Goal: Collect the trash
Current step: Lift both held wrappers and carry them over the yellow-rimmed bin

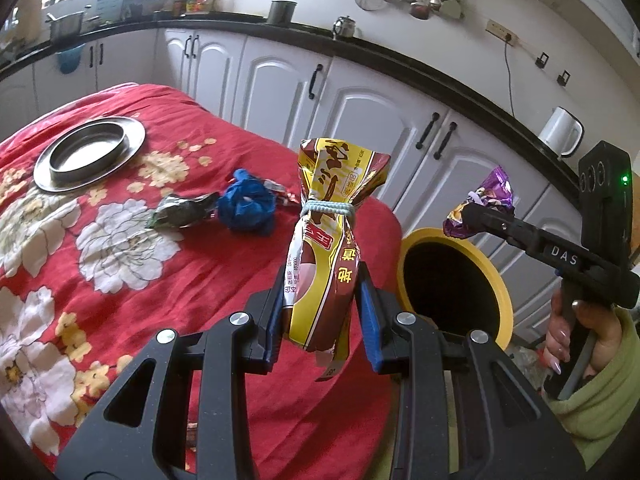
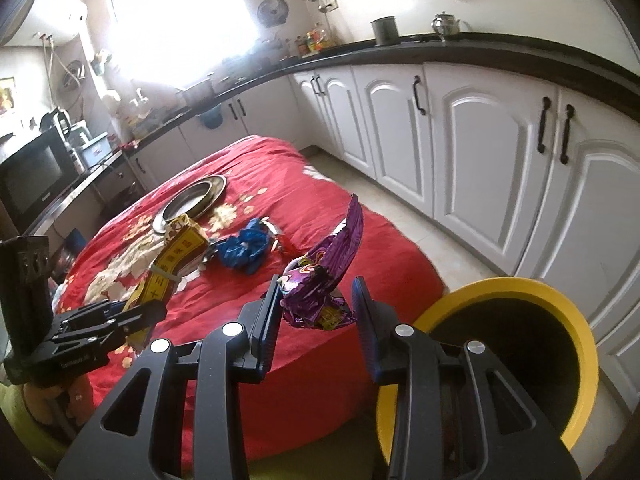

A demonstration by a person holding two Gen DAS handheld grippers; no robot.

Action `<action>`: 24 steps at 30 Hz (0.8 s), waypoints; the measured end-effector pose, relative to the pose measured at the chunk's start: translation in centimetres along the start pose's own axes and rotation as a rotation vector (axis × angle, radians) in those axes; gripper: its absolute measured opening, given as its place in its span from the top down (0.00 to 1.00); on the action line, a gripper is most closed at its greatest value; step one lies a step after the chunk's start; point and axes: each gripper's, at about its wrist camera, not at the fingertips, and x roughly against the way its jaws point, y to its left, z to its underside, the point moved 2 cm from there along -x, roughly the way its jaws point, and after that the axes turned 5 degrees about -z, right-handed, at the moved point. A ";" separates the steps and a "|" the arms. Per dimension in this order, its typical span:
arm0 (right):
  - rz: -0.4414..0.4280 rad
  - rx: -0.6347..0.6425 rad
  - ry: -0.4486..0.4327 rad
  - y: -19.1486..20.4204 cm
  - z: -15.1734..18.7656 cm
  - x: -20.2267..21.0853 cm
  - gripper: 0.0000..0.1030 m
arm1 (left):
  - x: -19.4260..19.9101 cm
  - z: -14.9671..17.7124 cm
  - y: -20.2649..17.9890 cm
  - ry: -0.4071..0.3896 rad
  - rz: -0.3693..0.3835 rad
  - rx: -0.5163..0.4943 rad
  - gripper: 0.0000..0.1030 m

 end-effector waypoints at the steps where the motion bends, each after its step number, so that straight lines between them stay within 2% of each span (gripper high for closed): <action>1: 0.005 -0.004 -0.005 -0.2 0.1 0.3 0.68 | 0.0 0.0 -0.3 -0.003 0.003 -0.005 0.75; 24: 0.113 -0.095 -0.106 -5.0 1.3 5.4 0.68 | -1.5 0.5 -6.3 0.030 0.071 -0.117 0.75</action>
